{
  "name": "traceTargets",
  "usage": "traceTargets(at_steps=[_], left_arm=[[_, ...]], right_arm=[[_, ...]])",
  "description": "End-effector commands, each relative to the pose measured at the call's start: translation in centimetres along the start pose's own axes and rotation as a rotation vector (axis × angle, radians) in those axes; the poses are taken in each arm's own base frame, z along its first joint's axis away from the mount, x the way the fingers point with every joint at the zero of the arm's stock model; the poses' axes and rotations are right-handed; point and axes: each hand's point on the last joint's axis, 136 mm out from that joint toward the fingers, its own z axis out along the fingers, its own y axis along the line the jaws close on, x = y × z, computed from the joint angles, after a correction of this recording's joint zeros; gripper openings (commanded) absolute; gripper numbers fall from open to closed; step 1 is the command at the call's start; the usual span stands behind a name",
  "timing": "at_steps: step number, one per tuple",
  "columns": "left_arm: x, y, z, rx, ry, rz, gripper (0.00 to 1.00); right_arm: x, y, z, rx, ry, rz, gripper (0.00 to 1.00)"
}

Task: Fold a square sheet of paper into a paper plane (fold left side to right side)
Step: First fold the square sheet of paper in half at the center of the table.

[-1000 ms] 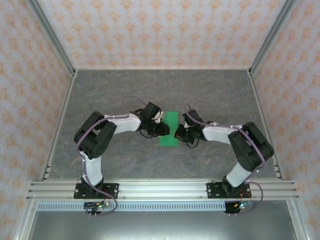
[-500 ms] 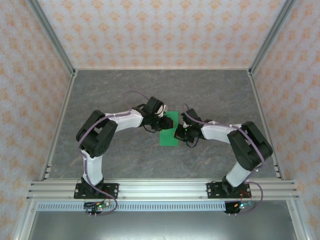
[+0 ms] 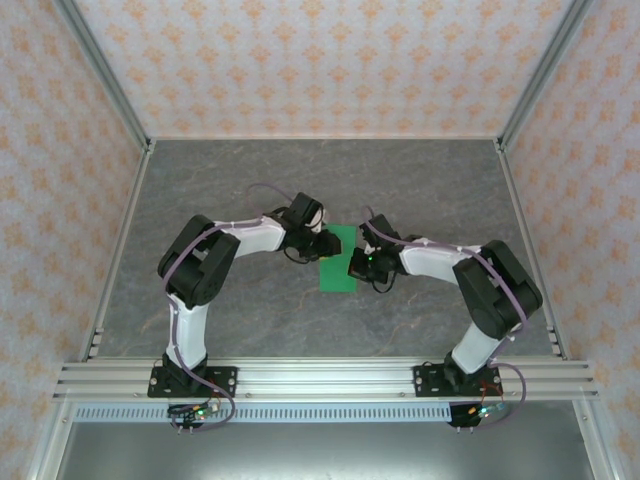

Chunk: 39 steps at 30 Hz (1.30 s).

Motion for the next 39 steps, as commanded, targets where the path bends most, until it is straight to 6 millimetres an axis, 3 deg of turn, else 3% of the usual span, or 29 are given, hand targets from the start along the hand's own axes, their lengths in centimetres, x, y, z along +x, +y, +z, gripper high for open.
traceTargets(at_steps=[1, 12, 17, 39], left_arm=[[-3.3, 1.4, -0.3, -0.044, -0.102, -0.036, 0.32], [-6.2, 2.6, -0.3, -0.069, -0.148, -0.078, 0.32], [-7.6, 2.0, -0.2, -0.052, -0.164, -0.082, 0.32], [-11.3, 3.3, 0.6, -0.079, -0.203, -0.127, 0.32]], right_arm=[[2.7, -6.7, 1.0, 0.266, 0.075, 0.026, 0.07], [3.0, -7.2, 1.2, 0.284, 0.096, 0.011, 0.07], [3.1, -7.4, 1.3, 0.289, 0.101, 0.008, 0.07], [3.2, -7.5, 1.0, 0.290, 0.109, -0.004, 0.07]])
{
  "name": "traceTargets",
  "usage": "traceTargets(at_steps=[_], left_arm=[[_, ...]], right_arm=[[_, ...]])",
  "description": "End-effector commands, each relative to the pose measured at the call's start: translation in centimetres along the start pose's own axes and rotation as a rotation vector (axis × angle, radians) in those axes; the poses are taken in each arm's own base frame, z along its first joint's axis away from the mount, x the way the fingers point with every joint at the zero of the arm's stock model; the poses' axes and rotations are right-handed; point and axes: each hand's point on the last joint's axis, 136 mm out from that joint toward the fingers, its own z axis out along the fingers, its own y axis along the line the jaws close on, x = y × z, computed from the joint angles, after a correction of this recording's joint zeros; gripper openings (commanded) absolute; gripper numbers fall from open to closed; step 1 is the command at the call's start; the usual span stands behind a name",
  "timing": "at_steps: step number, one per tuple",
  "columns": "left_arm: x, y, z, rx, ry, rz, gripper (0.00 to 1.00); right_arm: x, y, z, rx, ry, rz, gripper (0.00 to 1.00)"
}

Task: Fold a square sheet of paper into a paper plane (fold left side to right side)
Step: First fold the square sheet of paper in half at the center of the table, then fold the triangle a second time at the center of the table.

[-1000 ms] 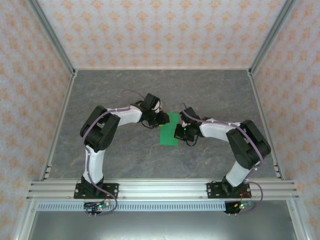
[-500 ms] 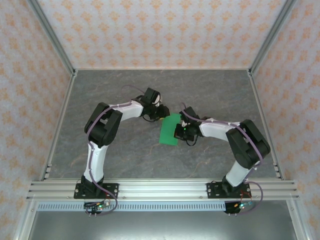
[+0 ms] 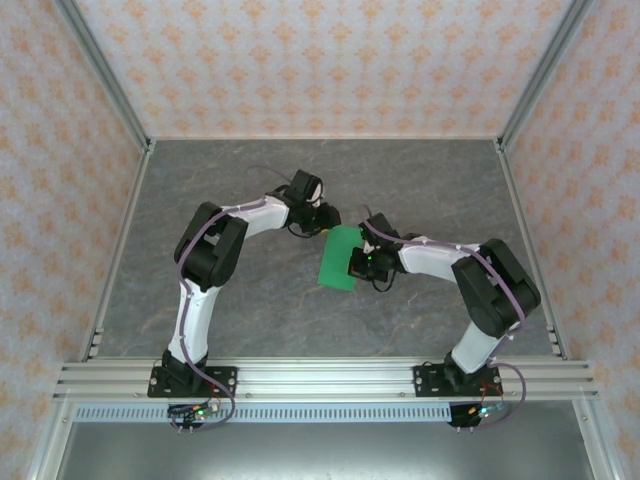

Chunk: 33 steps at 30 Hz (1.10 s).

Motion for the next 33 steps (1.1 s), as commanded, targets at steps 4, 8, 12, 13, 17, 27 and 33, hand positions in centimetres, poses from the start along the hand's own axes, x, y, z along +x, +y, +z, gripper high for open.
traceTargets(at_steps=[4, 8, 12, 13, 17, 27, 33], left_arm=[[-3.5, 3.4, -0.7, -0.072, -0.085, -0.054, 0.32], [-4.6, 2.9, -2.3, -0.046, -0.108, -0.049, 0.32], [-4.8, 2.0, -5.4, -0.025, -0.144, -0.019, 0.34], [-4.5, 1.8, -6.2, -0.023, -0.152, -0.007, 0.34], [-2.4, 1.0, -9.1, 0.019, -0.163, 0.000, 0.35], [7.2, -3.4, -8.3, 0.119, -0.040, 0.076, 0.35], [6.9, -3.9, -5.0, 0.106, -0.001, 0.066, 0.34]], right_arm=[[3.5, -7.0, 0.8, 0.244, 0.101, 0.044, 0.07], [2.9, -6.0, 0.7, 0.186, 0.090, 0.008, 0.08], [2.2, -5.5, -0.3, 0.158, 0.095, -0.059, 0.08], [1.9, -5.5, -0.6, 0.158, 0.092, -0.074, 0.09], [0.6, -5.8, -1.9, 0.156, 0.074, -0.100, 0.09], [-4.1, -2.6, -7.5, 0.046, -0.174, -0.114, 0.48], [-4.5, -3.4, -8.4, 0.029, -0.219, -0.022, 0.69]])
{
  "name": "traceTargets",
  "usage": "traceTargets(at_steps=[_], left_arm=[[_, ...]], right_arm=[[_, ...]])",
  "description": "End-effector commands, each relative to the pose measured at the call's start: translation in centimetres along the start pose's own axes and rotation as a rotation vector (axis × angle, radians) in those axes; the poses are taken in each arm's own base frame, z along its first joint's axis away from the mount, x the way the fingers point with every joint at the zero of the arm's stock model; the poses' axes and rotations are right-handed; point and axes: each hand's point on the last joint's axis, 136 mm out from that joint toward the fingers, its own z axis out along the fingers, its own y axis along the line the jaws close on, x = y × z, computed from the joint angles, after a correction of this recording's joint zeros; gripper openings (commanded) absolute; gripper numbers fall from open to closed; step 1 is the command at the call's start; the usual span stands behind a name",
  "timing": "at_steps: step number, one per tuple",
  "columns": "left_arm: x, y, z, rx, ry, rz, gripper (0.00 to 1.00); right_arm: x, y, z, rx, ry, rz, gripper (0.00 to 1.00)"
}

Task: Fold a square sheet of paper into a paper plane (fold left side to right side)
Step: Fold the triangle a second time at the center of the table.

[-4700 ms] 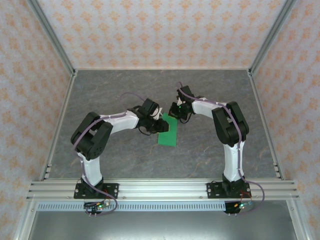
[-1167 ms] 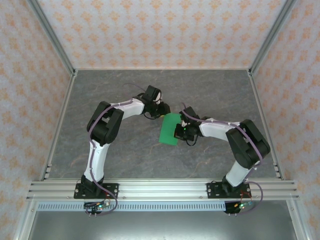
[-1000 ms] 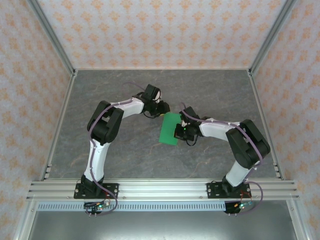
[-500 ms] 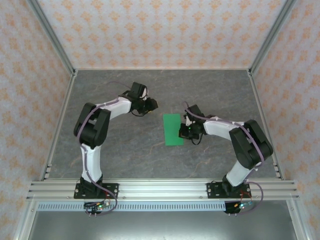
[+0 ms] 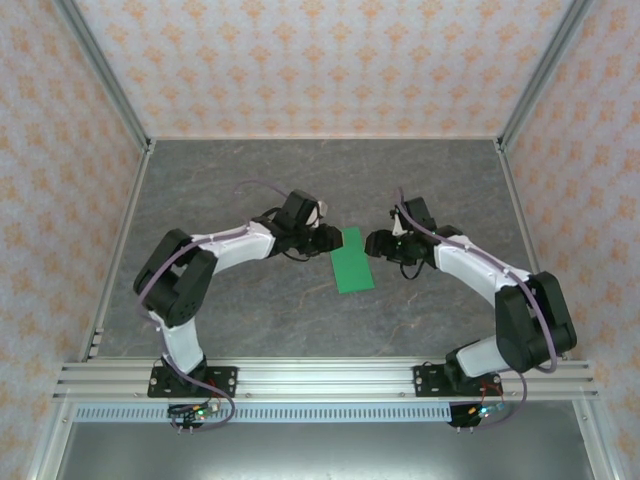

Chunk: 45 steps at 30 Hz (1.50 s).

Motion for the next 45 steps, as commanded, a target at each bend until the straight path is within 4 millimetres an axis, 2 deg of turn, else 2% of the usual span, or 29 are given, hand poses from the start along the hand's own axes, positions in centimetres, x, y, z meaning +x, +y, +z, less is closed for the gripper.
traceTargets(at_steps=[1, 2, 4, 8, 14, 20, 34, 36, 39, 40, 42, 45], left_arm=[[-2.1, -0.6, 1.0, 0.018, -0.033, -0.017, 0.34], [-1.8, 0.3, 2.2, -0.002, -0.011, -0.027, 0.34], [-2.3, 0.3, 3.1, -0.003, -0.007, -0.030, 0.34], [-2.7, 1.4, 4.1, -0.056, -0.001, -0.025, 0.34], [-1.5, 3.1, 4.0, -0.103, 0.005, -0.033, 0.34], [-1.0, 3.6, 4.0, -0.099, 0.006, -0.043, 0.34], [-1.1, 2.7, 4.0, -0.064, 0.007, -0.034, 0.34], [-1.5, 1.7, 3.5, -0.030, -0.008, -0.017, 0.34], [-2.2, 0.1, 1.7, 0.004, -0.064, 0.035, 0.37], [-2.8, -1.2, 0.0, 0.030, -0.104, 0.066, 0.41], [-3.0, -2.1, -1.9, 0.049, -0.152, 0.110, 0.49], [-2.4, -3.0, -4.6, 0.072, -0.208, 0.181, 0.53]], right_arm=[[0.7, -1.0, 0.0, 0.019, -0.003, 0.058, 0.71], [0.8, -1.0, 0.1, 0.008, 0.001, 0.072, 0.73], [1.1, -1.1, 0.4, -0.020, 0.011, 0.105, 0.78], [1.6, -1.1, 1.1, -0.094, 0.054, 0.177, 0.81], [2.9, 0.0, 2.1, -0.177, 0.176, 0.221, 0.69], [4.4, 0.8, 3.6, -0.213, 0.282, 0.251, 0.59], [3.6, 2.3, 4.6, -0.267, 0.280, 0.279, 0.46], [3.1, 2.5, 4.7, -0.277, 0.270, 0.281, 0.46], [2.5, 2.9, 5.0, -0.294, 0.269, 0.293, 0.43], [2.1, 3.0, 5.1, -0.299, 0.265, 0.297, 0.42], [1.6, 3.0, 5.3, -0.297, 0.260, 0.302, 0.40], [0.7, 3.3, 5.5, -0.310, 0.259, 0.303, 0.37]])
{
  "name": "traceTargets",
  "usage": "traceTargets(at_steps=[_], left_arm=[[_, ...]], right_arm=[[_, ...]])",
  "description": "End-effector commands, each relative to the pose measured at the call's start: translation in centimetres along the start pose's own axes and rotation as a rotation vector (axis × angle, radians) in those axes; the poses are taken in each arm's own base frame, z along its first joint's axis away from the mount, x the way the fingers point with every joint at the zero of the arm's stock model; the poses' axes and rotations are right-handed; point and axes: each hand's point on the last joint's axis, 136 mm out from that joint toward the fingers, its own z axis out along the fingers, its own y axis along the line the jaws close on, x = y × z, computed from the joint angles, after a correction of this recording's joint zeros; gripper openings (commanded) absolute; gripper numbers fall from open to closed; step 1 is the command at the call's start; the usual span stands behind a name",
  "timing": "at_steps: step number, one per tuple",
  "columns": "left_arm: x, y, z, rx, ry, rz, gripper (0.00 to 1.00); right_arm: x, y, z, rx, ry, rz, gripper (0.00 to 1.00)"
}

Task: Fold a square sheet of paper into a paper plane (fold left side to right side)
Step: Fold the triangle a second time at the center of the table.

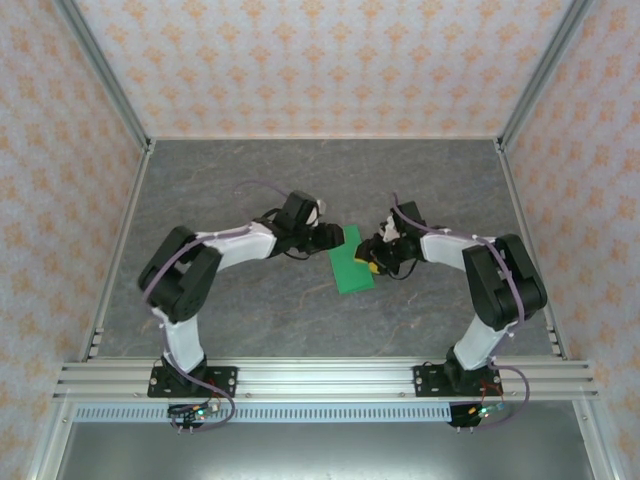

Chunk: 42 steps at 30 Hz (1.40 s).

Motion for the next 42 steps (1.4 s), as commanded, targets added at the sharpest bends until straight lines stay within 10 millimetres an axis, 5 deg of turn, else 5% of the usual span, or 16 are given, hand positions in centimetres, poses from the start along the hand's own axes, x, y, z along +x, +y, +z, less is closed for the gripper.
traceTargets(at_steps=[1, 7, 14, 27, 33, 38, 42], left_arm=[[-1.4, -2.9, -4.0, 0.053, -0.138, 0.149, 0.54], [4.2, -5.1, -5.6, -0.051, -0.101, 0.432, 0.60], [9.3, -6.9, -3.7, -0.267, -0.036, 0.683, 0.65], [10.5, -6.7, 0.4, -0.569, 0.005, 0.844, 0.76], [10.1, -4.7, 2.0, -0.711, 0.006, 0.849, 0.77], [9.4, -4.8, 2.1, -0.745, -0.034, 0.845, 0.71], [9.4, -4.7, 2.2, -0.742, -0.041, 0.842, 0.54]], right_arm=[[-1.7, 1.7, -0.1, -0.045, -0.018, -0.016, 0.36], [-2.9, 2.2, -0.2, -0.022, -0.016, -0.030, 0.31], [-3.3, 3.0, -0.8, -0.025, -0.012, -0.033, 0.30], [-2.8, 3.7, -1.3, -0.045, 0.005, -0.023, 0.29], [-2.8, 3.8, -1.5, -0.045, 0.004, -0.020, 0.29], [-2.7, 3.5, -1.3, -0.036, 0.006, -0.014, 0.29], [-2.8, 2.9, -1.3, -0.005, 0.003, -0.016, 0.29]])
